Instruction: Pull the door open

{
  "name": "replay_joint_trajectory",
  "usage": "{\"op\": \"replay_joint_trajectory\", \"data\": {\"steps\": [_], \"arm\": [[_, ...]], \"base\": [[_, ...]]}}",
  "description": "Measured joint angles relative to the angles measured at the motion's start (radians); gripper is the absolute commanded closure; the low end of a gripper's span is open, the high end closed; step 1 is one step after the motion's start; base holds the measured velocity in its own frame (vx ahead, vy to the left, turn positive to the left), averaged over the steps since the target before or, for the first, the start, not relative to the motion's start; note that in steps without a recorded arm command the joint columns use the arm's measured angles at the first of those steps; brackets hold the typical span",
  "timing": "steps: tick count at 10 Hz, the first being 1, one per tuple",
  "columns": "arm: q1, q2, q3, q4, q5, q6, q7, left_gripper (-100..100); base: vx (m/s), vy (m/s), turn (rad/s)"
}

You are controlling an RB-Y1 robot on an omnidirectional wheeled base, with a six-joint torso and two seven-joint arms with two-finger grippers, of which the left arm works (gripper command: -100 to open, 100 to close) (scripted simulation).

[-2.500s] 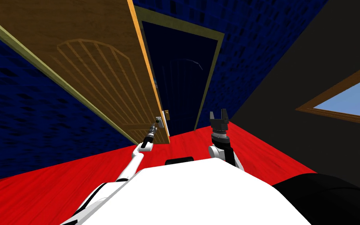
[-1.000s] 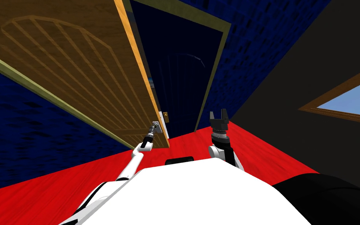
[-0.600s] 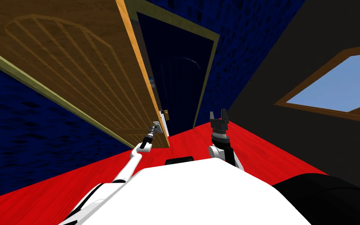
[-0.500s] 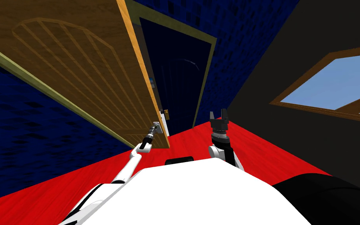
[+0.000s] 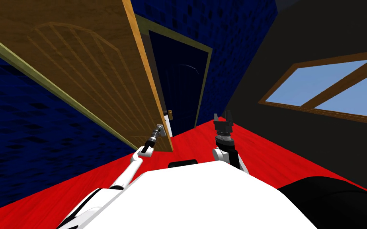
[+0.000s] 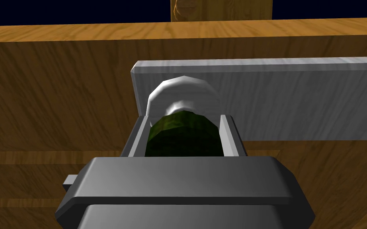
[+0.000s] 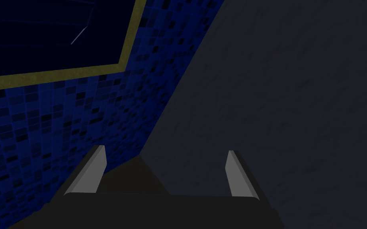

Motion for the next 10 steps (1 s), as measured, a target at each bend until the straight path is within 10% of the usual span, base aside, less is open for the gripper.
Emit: {"op": "replay_joint_trajectory", "data": {"steps": [10], "arm": [[0.093,0.13,-0.1,-0.079,-0.01,-0.091,0.113,100]], "base": [[-0.188,0.12,-0.108]]}}
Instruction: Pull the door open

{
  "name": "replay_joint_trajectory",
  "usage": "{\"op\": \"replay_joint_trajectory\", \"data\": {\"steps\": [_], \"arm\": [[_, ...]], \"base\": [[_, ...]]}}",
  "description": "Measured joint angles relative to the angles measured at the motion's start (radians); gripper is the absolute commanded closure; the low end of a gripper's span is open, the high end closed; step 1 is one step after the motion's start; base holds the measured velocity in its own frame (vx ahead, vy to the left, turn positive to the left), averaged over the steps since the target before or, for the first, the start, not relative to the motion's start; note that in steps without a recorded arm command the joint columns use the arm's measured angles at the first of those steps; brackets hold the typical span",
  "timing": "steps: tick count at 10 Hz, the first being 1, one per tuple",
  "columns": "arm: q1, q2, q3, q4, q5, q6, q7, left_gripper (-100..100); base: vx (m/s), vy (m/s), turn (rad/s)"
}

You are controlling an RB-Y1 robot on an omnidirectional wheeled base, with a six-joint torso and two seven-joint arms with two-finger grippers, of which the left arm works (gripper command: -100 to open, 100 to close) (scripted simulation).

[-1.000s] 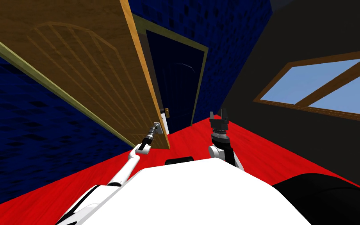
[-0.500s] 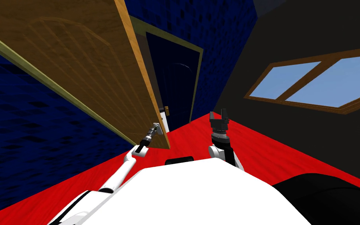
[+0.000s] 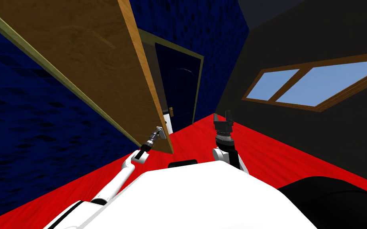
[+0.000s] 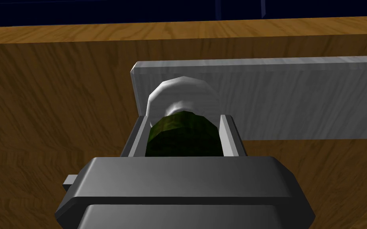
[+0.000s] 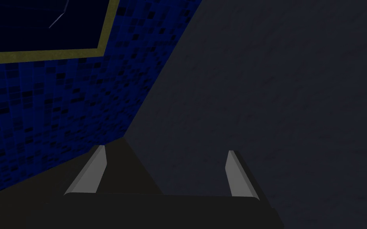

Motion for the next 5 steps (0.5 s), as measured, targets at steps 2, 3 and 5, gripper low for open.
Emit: {"op": "replay_joint_trajectory", "data": {"steps": [2,3,5], "arm": [[0.011,0.032,-0.016,-0.008,0.002,-0.037,0.023,100],[0.018,0.047,-0.028,-0.007,0.002,-0.058,0.034,100],[0.04,0.079,-0.052,-0.021,0.001,-0.096,0.055,100]], "base": [[-0.164,0.135,-0.102],[-0.166,0.177,-0.123],[-0.168,0.116,-0.097]]}}
